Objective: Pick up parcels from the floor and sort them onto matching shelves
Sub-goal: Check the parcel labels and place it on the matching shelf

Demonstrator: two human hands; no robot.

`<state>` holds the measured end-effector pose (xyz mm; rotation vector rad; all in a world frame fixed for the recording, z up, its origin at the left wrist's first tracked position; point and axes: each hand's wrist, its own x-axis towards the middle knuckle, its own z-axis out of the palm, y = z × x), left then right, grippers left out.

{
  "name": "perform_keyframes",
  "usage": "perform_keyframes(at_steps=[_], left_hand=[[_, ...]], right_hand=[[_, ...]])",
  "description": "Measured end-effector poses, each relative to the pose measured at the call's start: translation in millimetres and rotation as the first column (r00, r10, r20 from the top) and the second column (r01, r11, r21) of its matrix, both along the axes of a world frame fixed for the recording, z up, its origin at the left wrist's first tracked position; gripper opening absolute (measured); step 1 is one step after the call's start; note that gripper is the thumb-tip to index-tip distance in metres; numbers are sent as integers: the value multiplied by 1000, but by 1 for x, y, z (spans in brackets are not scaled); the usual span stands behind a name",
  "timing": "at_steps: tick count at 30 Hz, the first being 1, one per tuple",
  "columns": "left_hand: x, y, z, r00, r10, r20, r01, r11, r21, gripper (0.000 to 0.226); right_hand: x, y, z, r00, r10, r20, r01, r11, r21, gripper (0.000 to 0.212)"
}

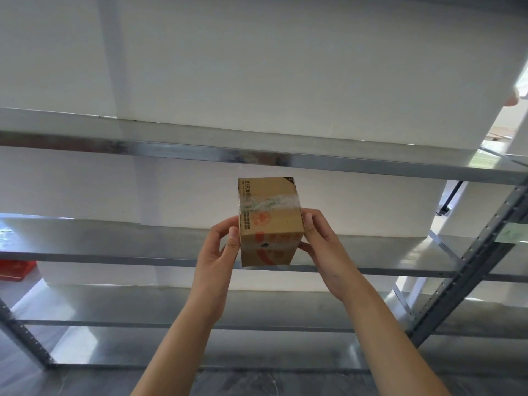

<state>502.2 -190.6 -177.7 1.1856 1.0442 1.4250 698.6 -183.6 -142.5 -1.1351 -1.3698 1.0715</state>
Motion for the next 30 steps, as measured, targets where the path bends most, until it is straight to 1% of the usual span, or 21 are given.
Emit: perform_keyframes(at_steps=[3, 8, 13, 15, 17, 20, 23, 27, 30], left_hand=[[0, 0, -2, 1000, -10, -3, 10, 1000, -10, 41], [-6, 1, -6, 1000, -22, 21, 22, 1000, -5, 42], [-11, 1, -10, 988, -54, 148, 54, 999, 3, 33], [-12, 2, -7, 981, -45, 186, 48, 999, -9, 32], [-12, 1, 0, 978, -27, 209, 33, 999, -24, 37], [-11, 2, 5, 981, -26, 194, 29, 1000, -11, 49], [-10, 3, 4, 985, -47, 165, 46, 999, 11, 49], [-8, 3, 1, 991, -69, 114, 68, 998, 19, 45], [-6, 3, -1, 993, -90, 75, 89, 996, 16, 42]], right_hand=[[-4, 0, 1, 999, -36, -23, 35, 999, -33, 50], [-5, -1, 3, 999, -11, -50, 9, 999, -50, 47], [-9, -2, 5, 998, 37, -59, -38, 999, -14, 48], [-10, -2, 4, 998, 46, -44, -47, 999, -15, 48], [-11, 0, 3, 998, 50, -30, -50, 999, -15, 46], [-12, 1, 1, 998, 53, -21, -53, 999, -5, 45], [-13, 4, 1, 997, 9, -73, -9, 1000, 3, 42], [-13, 8, -1, 988, -35, -148, 40, 999, 26, 32], [-13, 8, 0, 988, -67, -139, 72, 997, 34, 37]])
